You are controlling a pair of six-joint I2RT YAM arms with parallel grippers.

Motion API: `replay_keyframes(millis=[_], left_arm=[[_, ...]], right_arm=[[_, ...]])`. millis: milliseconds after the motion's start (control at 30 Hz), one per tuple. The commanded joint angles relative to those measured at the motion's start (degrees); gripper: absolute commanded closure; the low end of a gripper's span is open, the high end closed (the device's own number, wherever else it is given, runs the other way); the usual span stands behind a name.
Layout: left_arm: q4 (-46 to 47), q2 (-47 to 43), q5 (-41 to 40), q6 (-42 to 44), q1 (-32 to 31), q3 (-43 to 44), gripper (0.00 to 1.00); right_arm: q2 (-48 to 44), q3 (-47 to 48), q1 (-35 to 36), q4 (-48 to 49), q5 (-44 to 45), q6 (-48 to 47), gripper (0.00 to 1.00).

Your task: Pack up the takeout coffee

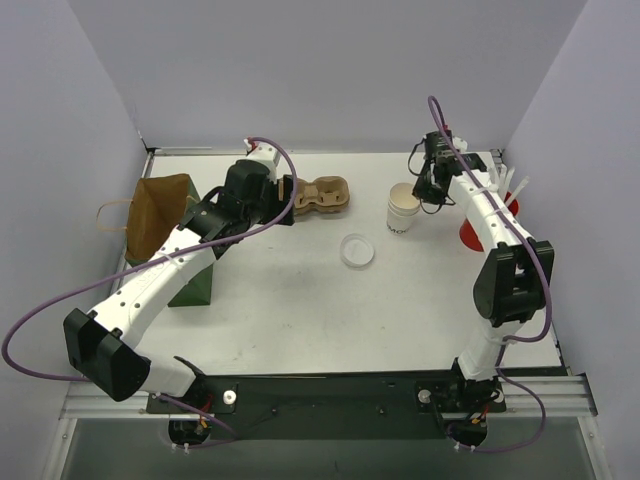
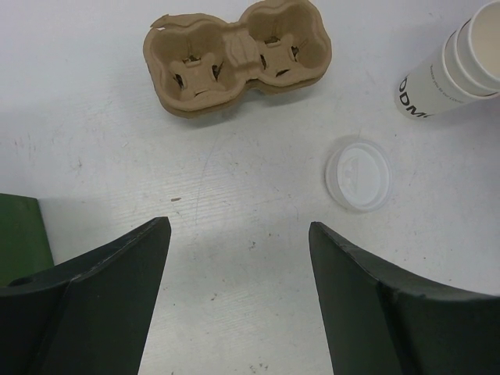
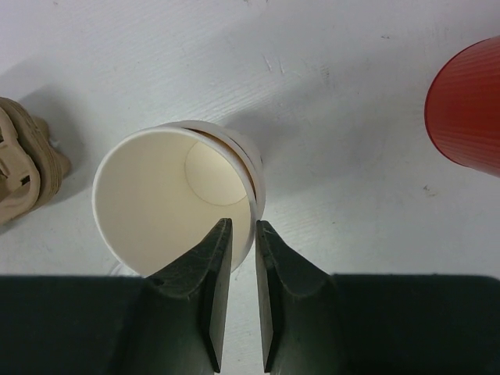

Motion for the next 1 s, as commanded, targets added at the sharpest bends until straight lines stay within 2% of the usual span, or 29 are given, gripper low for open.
replay_keyframes(millis=[0,167,333,967], left_arm=[[0.31,-0.25,0.34,0.92,0.34,3.37,0.18],[0.04,-0.16,0.07,1.1,0.34,3.46,0.18],[0.04,-0.69,-0.54,1.01,0.69,3.11,0.18],[0.66,-0.07,0.78,1.19,1.04,3.02,0.18]], right_arm=[[2.14,2.7,0.13,-2.09,1.95,-1.02,0.85],[3.81,3.49,0.04,-2.26,1.78,-1.02,0.85],[3.55,3.76,-0.05,-2.35,1.87,-0.84,1.0],[-1.46,9.02,-0.05,-4.19,1.43,-1.2,1.0]])
